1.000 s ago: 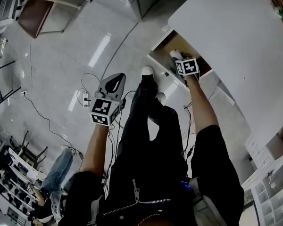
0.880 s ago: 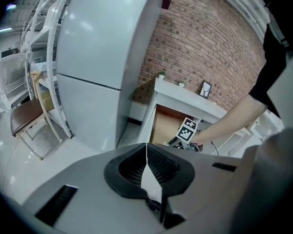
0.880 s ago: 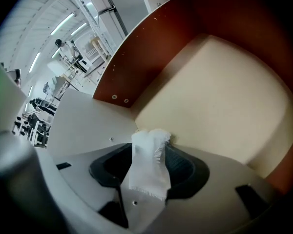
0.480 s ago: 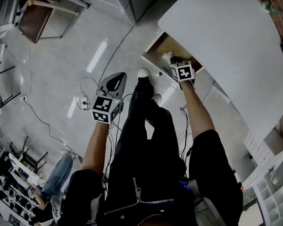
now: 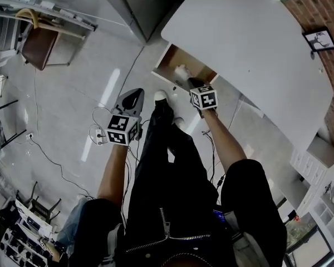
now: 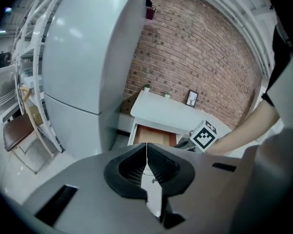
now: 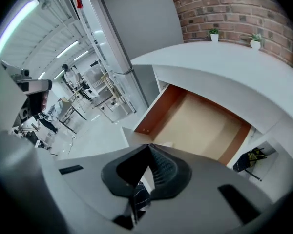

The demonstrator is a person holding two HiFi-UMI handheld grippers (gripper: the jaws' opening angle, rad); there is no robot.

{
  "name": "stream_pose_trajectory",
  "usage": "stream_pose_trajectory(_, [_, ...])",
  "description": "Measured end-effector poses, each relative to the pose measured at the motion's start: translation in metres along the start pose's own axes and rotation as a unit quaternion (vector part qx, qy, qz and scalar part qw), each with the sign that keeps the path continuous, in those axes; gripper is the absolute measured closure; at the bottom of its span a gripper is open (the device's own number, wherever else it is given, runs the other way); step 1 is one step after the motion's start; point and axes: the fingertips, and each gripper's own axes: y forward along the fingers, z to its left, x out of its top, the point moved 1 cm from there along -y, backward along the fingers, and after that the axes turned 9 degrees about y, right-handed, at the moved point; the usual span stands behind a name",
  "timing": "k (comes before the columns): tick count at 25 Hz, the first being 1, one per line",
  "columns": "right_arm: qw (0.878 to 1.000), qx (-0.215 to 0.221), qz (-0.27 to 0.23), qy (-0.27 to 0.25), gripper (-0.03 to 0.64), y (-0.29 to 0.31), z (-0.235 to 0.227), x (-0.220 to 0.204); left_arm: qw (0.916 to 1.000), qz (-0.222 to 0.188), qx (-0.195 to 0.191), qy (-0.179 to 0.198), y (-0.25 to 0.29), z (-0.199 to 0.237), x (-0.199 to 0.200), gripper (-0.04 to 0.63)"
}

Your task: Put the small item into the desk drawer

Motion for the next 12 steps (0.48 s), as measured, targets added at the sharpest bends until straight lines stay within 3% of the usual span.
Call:
stream_pose_trajectory(5, [0.999, 0.001, -0.04, 0.003, 0.612, -0.052, 0.016, 0.0, 0.9996, -0.018, -0.011, 0.017, -0.01, -0.021, 0.023, 0.574])
stream_pose_trajectory(12, [0.987, -0.016, -0.163, -0.008, 0.612, -0.147, 0.032, 0.046, 0.997, -0.053, -0.022, 0.051, -0.029, -0.044, 0.068, 0.574])
